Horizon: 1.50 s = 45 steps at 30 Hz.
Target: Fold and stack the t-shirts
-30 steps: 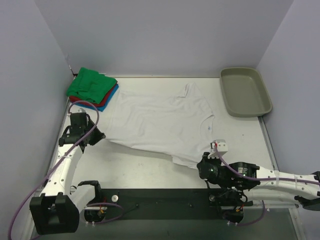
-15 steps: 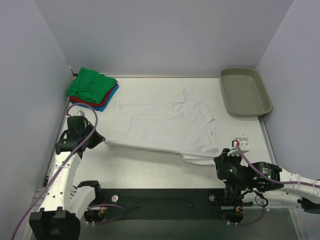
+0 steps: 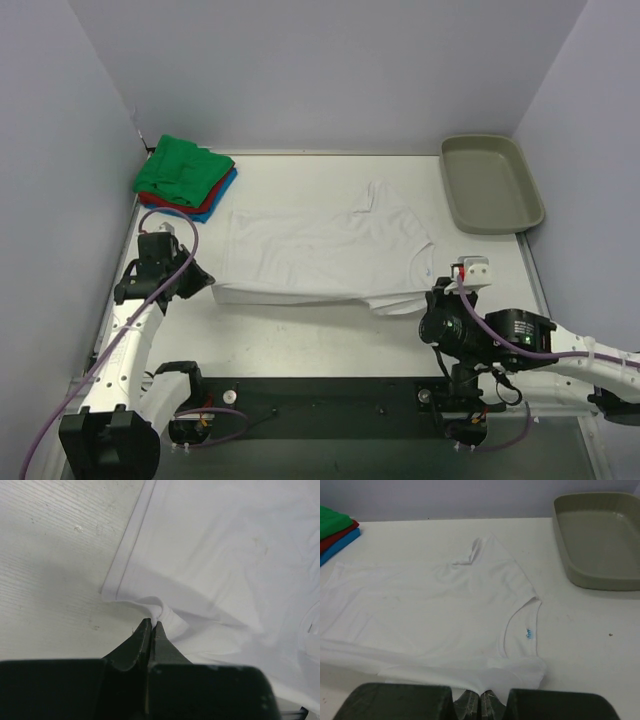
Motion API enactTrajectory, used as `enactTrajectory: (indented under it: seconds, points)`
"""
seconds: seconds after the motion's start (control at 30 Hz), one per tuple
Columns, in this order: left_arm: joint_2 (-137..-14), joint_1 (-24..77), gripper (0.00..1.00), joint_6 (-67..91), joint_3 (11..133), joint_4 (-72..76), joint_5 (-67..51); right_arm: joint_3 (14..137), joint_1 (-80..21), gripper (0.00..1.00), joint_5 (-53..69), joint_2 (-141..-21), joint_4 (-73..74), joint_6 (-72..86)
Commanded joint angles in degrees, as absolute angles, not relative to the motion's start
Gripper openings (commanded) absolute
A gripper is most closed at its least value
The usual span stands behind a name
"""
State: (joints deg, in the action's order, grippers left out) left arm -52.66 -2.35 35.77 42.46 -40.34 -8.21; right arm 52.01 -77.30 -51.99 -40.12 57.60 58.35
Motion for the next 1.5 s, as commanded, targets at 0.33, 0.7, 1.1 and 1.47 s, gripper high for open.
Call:
enactTrajectory:
  seconds: [0.33,0.7,1.1,1.47]
  points:
    - [-58.44,-2.72,0.00,35.68,46.49,-33.23,-8.52,46.32,-54.24,0.00,-29.90,-45.96,31.03,35.43]
    - [-65.56,-2.02,0.00,38.32,46.23,-27.78,-8.97,44.56,-42.29,0.00,-20.22,-52.82,22.77,31.47]
    - [-69.52,2.19,0.00,39.90,46.49,-25.58,-7.03,45.70,-32.17,0.00,-13.98,-54.23,20.92,27.16]
    - [-71.54,4.04,0.00,40.52,47.11,-24.87,-5.80,46.05,-27.51,0.00,-11.51,-55.63,20.66,25.49]
